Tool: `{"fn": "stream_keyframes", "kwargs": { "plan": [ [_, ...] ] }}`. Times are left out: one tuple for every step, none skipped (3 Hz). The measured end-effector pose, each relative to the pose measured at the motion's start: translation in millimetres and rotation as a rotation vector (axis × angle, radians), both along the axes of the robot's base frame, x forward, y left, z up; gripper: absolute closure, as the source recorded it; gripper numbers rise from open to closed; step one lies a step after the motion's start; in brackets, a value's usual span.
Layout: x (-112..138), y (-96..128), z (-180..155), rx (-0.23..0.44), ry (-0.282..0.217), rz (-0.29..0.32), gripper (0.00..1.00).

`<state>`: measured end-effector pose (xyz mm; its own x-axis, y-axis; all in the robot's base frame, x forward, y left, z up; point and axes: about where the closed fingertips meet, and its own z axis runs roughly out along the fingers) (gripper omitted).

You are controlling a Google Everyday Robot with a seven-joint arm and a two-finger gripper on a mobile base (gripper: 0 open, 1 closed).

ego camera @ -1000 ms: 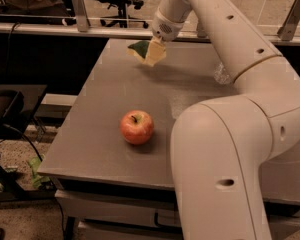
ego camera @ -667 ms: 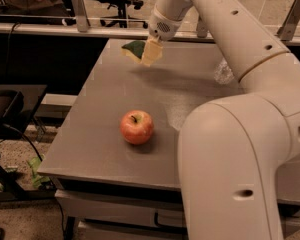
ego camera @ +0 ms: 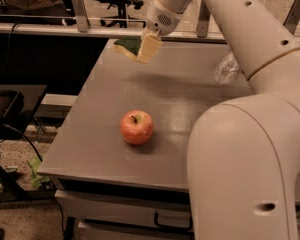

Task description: Pick sponge

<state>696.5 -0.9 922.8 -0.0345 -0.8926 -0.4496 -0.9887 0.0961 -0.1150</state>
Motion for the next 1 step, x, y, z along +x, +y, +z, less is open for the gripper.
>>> {"fn": "stream_keyframes", "kwargs": {
  "plan": [
    [0.0, 0.0, 0.0, 0.0, 0.0, 0.0, 1.0]
  ]
}}
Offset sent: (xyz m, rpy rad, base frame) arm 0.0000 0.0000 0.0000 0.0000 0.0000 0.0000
